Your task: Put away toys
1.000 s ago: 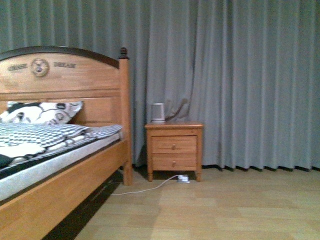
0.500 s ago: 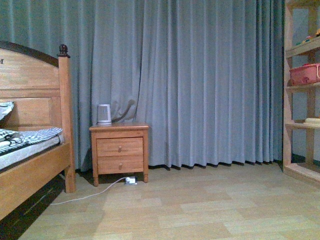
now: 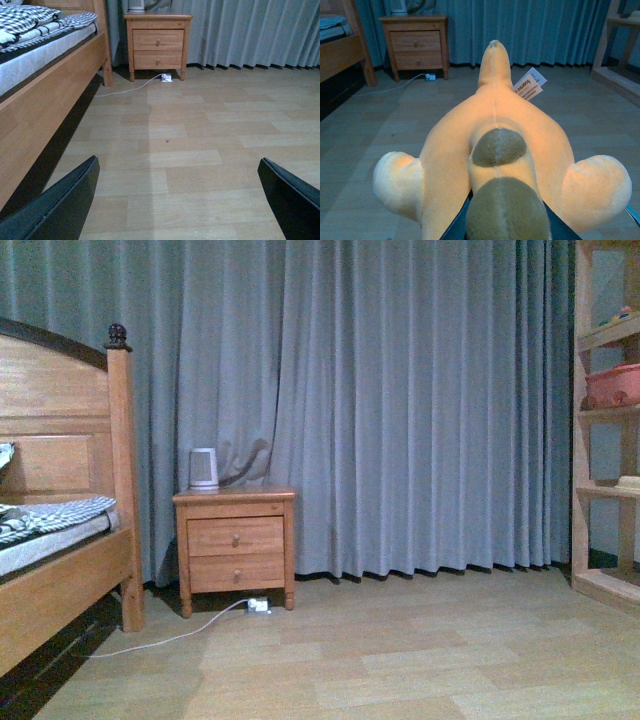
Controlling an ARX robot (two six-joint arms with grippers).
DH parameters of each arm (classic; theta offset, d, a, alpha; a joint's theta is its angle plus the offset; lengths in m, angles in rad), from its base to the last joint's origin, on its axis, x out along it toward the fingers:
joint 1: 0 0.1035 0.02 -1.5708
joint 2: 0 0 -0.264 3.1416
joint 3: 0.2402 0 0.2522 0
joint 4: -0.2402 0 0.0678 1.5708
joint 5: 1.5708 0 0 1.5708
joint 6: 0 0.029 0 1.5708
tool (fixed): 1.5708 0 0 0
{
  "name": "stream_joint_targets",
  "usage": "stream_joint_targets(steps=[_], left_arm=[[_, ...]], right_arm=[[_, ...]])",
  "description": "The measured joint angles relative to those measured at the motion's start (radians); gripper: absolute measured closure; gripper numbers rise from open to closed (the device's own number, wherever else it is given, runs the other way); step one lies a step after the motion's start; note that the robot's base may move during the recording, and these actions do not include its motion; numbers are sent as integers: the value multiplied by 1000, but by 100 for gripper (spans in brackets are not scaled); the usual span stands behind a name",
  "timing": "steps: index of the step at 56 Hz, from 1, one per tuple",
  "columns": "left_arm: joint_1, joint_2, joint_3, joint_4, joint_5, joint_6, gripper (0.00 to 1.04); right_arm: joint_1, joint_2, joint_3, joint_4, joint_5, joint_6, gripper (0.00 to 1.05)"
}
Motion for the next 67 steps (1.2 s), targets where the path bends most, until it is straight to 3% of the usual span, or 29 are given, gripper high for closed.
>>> stream_joint_targets(steps=[67], left_arm=[[0,0,0,0,0,0,6]], right_arm=[[0,0,0,0,0,0,98]])
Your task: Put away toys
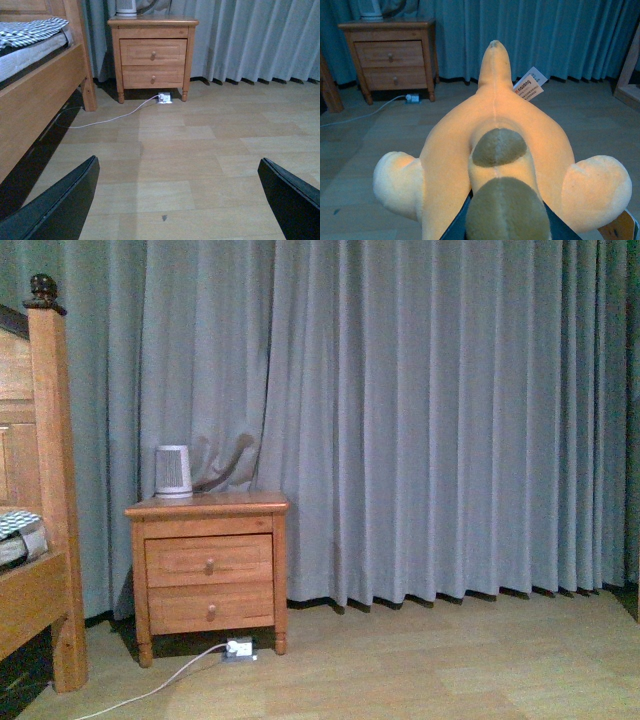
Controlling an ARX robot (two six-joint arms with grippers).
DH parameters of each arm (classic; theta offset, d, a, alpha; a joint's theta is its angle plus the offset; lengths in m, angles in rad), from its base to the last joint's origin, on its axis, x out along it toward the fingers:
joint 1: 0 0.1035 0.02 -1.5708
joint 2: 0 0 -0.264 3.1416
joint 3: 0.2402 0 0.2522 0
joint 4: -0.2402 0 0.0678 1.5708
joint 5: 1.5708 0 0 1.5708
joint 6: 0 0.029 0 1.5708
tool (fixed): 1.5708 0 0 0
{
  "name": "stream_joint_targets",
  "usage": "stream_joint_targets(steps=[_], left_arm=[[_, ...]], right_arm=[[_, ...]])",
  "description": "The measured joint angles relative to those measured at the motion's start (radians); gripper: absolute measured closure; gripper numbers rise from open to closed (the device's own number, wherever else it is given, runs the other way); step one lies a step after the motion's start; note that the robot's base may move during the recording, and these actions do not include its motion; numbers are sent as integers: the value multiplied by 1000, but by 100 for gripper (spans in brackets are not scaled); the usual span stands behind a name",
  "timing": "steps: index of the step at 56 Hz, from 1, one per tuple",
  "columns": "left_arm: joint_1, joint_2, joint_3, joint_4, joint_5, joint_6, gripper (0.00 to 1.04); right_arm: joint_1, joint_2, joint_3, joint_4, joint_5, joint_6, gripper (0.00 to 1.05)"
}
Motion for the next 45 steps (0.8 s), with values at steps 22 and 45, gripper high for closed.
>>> stream_joint_targets(steps=[22,45], left_arm=[[0,0,0,0,0,0,6],[0,0,0,0,0,0,6]], right_arm=[[0,1,0,0,0,0,98],[0,0,0,0,0,0,98]])
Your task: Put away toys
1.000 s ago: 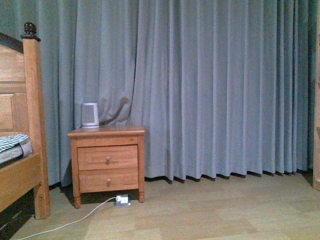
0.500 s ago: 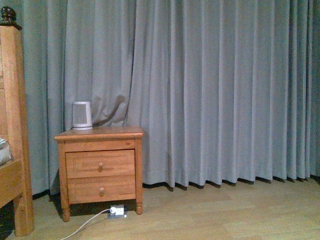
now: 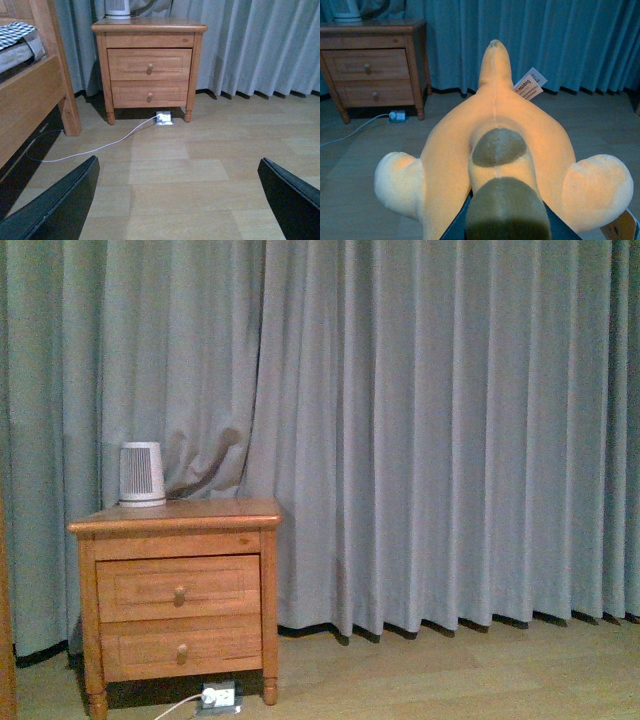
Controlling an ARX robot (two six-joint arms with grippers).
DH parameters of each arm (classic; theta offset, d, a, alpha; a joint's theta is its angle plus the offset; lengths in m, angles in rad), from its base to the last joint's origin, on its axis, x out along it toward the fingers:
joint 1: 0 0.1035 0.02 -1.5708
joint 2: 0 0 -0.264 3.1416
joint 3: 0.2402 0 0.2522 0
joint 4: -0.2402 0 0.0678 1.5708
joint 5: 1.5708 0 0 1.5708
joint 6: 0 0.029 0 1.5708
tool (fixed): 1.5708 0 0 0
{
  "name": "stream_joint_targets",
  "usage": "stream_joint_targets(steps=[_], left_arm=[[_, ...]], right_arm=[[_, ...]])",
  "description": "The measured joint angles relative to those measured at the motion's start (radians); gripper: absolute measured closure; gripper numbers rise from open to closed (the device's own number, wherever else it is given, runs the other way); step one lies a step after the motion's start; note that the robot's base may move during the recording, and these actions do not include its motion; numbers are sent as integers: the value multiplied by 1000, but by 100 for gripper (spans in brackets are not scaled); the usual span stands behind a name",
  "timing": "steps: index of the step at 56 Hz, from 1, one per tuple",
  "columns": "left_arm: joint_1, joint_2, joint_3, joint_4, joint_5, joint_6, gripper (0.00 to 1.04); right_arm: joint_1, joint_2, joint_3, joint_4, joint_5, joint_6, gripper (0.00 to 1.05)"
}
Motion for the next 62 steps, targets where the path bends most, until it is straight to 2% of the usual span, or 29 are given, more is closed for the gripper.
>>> stream_joint_targets(steps=[62], left_arm=[[1,1,0,0,-5,0,6]], right_arm=[[1,0,0,0,-7,0,98]])
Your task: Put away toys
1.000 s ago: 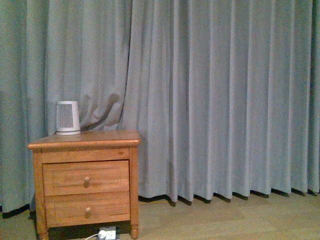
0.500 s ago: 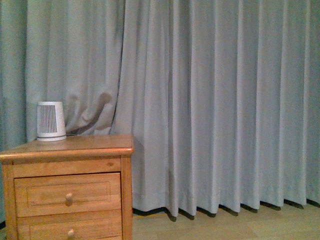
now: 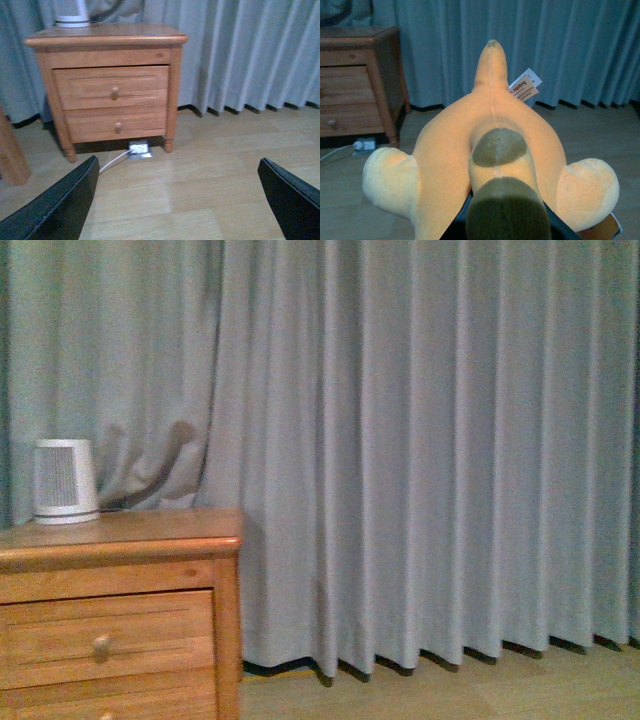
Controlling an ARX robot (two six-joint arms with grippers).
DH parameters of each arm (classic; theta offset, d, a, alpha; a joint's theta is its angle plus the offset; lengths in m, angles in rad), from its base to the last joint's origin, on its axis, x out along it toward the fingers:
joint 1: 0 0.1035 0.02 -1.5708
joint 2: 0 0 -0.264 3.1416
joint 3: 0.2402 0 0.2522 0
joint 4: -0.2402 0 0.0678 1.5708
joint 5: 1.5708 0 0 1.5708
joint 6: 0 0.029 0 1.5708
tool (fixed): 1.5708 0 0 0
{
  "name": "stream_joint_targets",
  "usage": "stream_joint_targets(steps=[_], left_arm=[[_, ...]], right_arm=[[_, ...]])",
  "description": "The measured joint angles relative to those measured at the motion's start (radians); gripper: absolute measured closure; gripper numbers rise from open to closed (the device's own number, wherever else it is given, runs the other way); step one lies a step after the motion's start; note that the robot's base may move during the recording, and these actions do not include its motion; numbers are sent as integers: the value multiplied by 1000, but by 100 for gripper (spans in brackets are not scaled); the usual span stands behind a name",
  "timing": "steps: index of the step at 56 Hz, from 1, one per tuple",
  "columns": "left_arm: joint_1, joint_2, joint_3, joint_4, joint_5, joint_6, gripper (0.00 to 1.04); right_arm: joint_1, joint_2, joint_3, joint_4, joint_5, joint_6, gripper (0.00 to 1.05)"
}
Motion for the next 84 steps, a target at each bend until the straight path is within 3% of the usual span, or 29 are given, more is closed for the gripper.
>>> stream_joint_targets(steps=[84], left_arm=[[-2,0,0,0,5,0,6]], right_arm=[[0,0,0,0,4,0,98]])
